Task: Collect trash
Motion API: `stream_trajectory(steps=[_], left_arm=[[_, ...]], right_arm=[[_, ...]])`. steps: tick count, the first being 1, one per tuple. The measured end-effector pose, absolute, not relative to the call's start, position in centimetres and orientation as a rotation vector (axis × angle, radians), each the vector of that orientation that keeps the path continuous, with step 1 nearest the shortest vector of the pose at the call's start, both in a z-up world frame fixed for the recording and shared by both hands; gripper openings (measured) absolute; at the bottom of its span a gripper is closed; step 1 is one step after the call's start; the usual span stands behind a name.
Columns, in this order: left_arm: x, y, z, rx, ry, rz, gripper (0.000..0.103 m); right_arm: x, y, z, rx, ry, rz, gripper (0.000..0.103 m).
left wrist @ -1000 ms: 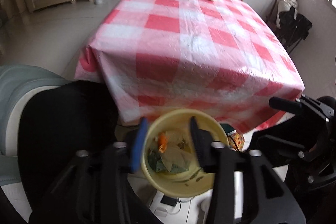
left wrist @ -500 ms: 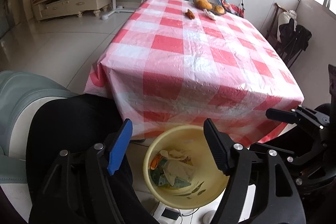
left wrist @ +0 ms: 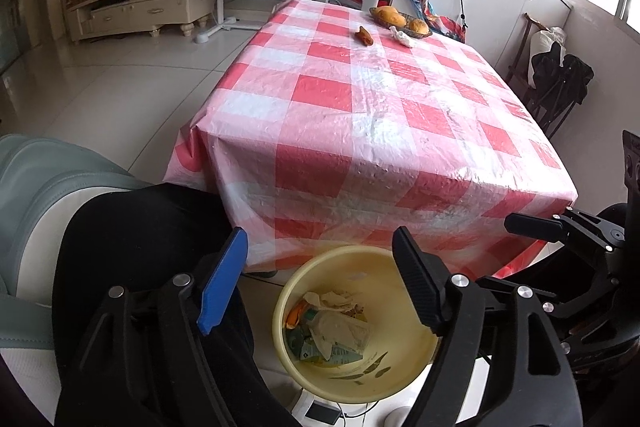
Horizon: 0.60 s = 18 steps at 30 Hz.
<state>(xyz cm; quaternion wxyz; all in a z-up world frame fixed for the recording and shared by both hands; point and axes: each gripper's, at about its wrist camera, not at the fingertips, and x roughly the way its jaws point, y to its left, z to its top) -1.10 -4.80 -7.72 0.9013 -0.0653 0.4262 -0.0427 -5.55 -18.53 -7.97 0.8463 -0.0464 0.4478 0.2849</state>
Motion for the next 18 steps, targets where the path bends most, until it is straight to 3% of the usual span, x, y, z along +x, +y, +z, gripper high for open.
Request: stream_trajectory(steps=[18], left_arm=[[-0.74, -4.31, -8.42, -0.161, 0.893, -0.074, 0.079]], right_arm=[[-5.29, -18.2, -8.39, -0.108, 0.949, 0.581, 0.078]])
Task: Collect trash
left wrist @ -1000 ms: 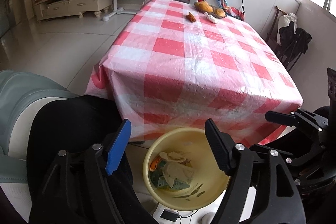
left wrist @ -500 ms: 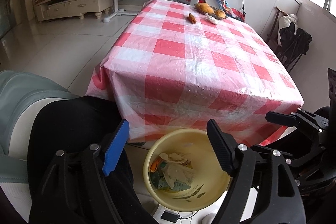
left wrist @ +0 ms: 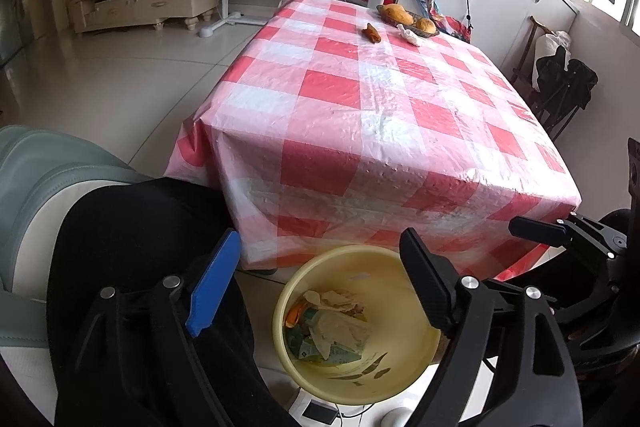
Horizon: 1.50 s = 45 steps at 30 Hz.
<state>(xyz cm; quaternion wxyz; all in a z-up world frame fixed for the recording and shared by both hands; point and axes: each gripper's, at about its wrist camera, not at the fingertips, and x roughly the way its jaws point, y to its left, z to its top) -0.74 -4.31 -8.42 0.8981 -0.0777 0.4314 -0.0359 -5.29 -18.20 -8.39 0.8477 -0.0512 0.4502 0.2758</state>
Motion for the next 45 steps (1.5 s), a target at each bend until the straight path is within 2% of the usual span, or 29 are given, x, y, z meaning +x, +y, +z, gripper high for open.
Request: stream_trajectory(steps=[19, 26, 34, 43, 45], left_arm=[[-0.6, -4.5, -8.8, -0.157, 0.9, -0.059, 0.083], [0.1, -2.4, -6.7, -0.235, 0.853, -0.028, 0.087], [7.0, -1.3, -3.9, -0.226, 0.816, -0.007, 0.087], [16.7, -3.6, -3.1, -0.175, 0.806, -0.043, 0.087], [18.9, -4.2, -3.2, -0.17, 0.811, -0.051, 0.087]], right_arm=[[-5.5, -18.2, -8.3, -0.115, 0.94, 0.561, 0.079], [-4.3, -19.0, -5.7, -0.091, 0.889, 0.543, 0.079], [5.0, -21.4, -2.4, -0.064, 0.802, 0.434, 0.079], [16.7, -22.5, -3.8, -0.059, 0.79, 0.349, 0.08], [19.2, -22.8, -4.2, -0.039, 0.802, 0.344, 0.071]])
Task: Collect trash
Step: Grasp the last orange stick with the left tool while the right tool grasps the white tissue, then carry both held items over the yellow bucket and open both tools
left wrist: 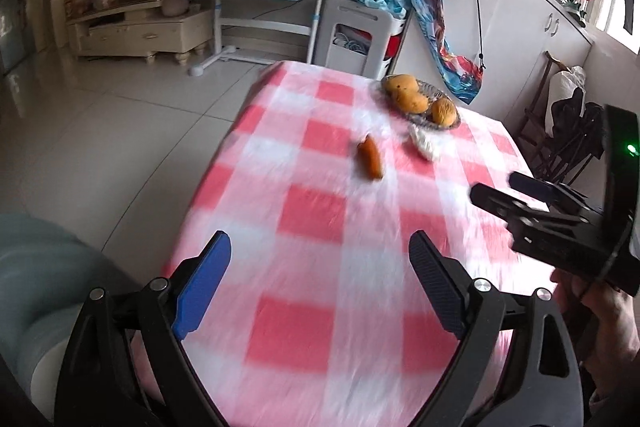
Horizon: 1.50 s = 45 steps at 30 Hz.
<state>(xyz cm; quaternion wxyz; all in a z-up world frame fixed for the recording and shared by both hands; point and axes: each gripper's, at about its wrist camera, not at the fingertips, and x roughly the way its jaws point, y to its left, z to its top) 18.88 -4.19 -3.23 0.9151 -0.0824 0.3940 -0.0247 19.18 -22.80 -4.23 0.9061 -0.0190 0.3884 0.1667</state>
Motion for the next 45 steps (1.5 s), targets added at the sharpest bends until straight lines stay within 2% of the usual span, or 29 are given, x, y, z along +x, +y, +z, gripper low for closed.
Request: stream_trajectory(steps=[6, 10, 14, 16, 17, 19, 21, 22, 24, 25, 26, 31, 38, 45], left_arm=[[24.7, -5.6, -4.4, -0.153, 0.832, -0.049, 0.087], [28.1, -6.4, -5.3, -0.151, 0.859, -0.051, 0.087], [30.6, -7.5, -5.9, -0.115, 0.868, -0.052, 0.087], [31.8, -8.3, -6.3, -0.086, 0.874, -0.046, 0.087], [32.3, -8.6, -6.6, -0.072, 0.881, -0.042, 0.087], [33.6, -9.2, -7.4, -0.043, 0.907, -0.027, 0.087], [34.7, -9.9, -8.6, -0.014, 0.95, -0.023, 0.08], [35.3, -10.3, -9.4, 0.013, 0.983, -0.034, 0.063], [35.4, -11.1, -9.7, 0.056, 0.962, -0.044, 0.044], [35.3, -11.2, -9.5, 0.054, 0.967, -0.062, 0.025], [35.3, -11.3, -9.4, 0.05, 0.977, -0.071, 0.015], [32.4, -10.2, -7.3, 0.008, 0.949, -0.114, 0.015], [25.1, -8.2, -2.9, -0.012, 0.871, -0.144, 0.015], [17.1, -7.4, 0.8, -0.006, 0.8, -0.125, 0.015]], right_arm=[[24.5, -22.3, -6.0, -0.045, 0.841, 0.351, 0.061], [26.7, -21.9, -7.2, -0.062, 0.874, 0.358, 0.058], [28.3, -21.8, -8.7, -0.095, 0.926, 0.35, 0.04], [28.4, -21.9, -8.9, -0.116, 0.915, 0.353, 0.035], [28.5, -22.0, -8.8, -0.125, 0.916, 0.359, 0.027], [28.7, -22.3, -8.7, -0.123, 0.917, 0.364, 0.022], [28.6, -22.6, -8.6, -0.123, 0.916, 0.365, 0.02], [28.6, -22.8, -8.6, -0.118, 0.915, 0.367, 0.02], [28.4, -23.3, -8.4, -0.1, 0.915, 0.37, 0.02], [28.4, -23.5, -8.3, -0.085, 0.917, 0.375, 0.02], [28.0, -23.9, -8.0, -0.06, 0.916, 0.38, 0.02], [25.0, -23.8, -5.9, 0.004, 0.888, 0.421, 0.02], [16.7, -23.5, -1.6, 0.089, 0.761, 0.483, 0.02], [9.8, -24.4, -0.6, 0.164, 0.691, 0.527, 0.02]])
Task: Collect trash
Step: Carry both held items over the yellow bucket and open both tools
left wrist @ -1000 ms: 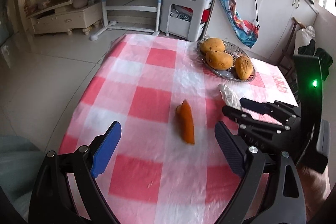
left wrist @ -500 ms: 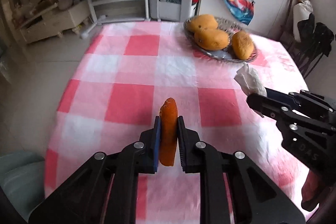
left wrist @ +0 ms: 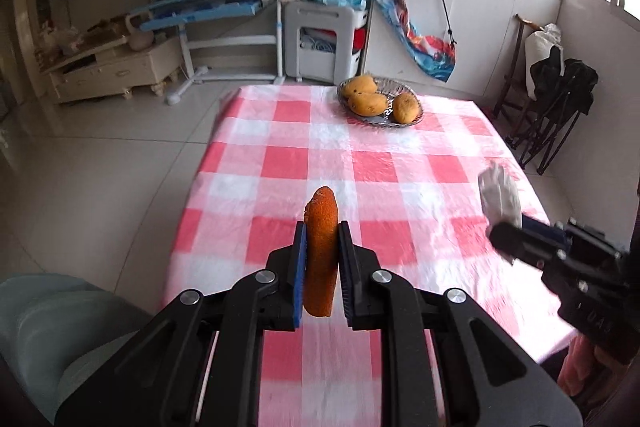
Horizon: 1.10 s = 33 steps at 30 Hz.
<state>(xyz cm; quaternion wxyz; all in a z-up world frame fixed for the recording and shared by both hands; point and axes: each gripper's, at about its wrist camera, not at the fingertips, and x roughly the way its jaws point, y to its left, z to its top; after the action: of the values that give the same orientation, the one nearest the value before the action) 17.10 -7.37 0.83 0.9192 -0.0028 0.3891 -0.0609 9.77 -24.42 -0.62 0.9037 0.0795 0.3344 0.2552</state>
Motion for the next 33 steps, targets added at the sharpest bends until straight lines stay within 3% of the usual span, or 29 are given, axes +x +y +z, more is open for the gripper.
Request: stream_trajectory(steps=[9, 33], left_arm=[[8.9, -6.8, 2.8, -0.013, 0.768, -0.12, 0.015], [-2.6, -3.3, -1.2, -0.051, 0.829, -0.097, 0.015]], right_arm=[[2.0, -22.6, 0.5, 0.129, 0.581, 0.629, 0.02], [-7.5, -21.1, -2.2, 0.109, 0.653, 0.667, 0.023]])
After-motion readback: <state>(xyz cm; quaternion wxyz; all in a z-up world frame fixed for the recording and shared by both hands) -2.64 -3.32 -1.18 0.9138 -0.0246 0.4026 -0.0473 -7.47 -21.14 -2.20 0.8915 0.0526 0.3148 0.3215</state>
